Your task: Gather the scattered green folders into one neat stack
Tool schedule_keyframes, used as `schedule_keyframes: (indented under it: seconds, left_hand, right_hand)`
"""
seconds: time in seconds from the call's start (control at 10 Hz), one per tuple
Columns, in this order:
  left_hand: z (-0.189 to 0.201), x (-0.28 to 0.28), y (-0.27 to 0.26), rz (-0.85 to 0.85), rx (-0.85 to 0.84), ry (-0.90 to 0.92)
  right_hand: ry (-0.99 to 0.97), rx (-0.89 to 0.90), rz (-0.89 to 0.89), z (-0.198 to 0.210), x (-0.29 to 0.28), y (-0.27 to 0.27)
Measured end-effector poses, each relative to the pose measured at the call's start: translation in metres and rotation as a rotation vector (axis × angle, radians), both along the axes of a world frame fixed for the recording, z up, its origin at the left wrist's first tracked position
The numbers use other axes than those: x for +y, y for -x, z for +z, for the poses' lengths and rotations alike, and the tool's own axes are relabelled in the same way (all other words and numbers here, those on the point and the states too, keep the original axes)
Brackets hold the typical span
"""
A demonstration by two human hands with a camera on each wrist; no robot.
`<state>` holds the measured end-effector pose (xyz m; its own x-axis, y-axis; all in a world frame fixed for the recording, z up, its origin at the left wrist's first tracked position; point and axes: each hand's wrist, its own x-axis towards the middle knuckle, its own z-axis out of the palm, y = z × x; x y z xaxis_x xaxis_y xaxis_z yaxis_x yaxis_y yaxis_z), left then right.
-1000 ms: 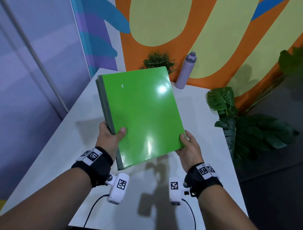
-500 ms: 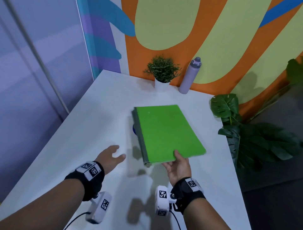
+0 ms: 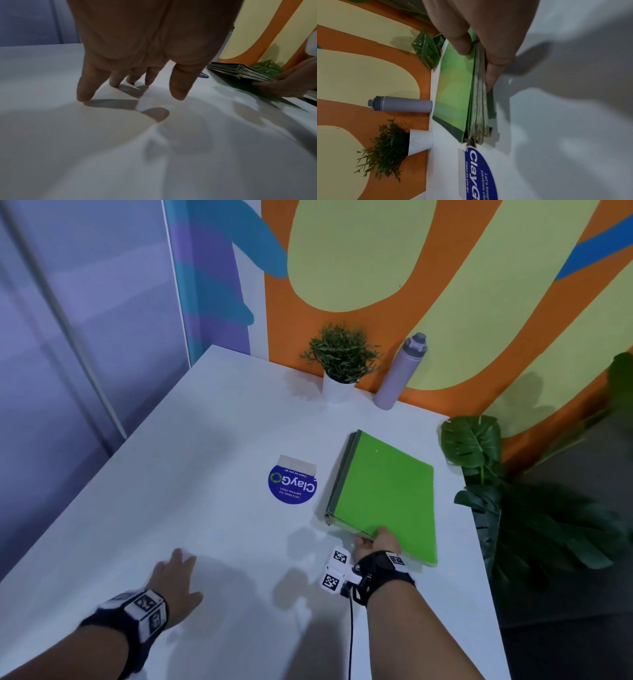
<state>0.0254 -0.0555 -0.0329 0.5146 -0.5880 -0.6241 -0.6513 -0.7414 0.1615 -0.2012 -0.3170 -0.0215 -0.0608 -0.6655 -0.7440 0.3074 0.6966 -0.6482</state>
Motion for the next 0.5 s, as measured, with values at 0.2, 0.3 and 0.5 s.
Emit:
schedule_keyframes:
  seconds: [0.2, 0.3, 0.5]
  left_hand:
    - [0.001, 0.003, -0.002, -0.021, 0.05, -0.016]
    - [0.004, 0.003, -0.002, -0.013, 0.07, -0.012]
    - [0.009, 0.0, -0.002, 0.004, 0.067, -0.013]
  right_hand:
    - [0.193, 1.127, 1.026, 0.016, -0.024, -0.009]
    - [0.242, 1.285, 1.192, 0.024, -0.038, -0.013]
    - [0.408, 1.434, 1.267, 0.043, -0.043, -0.015]
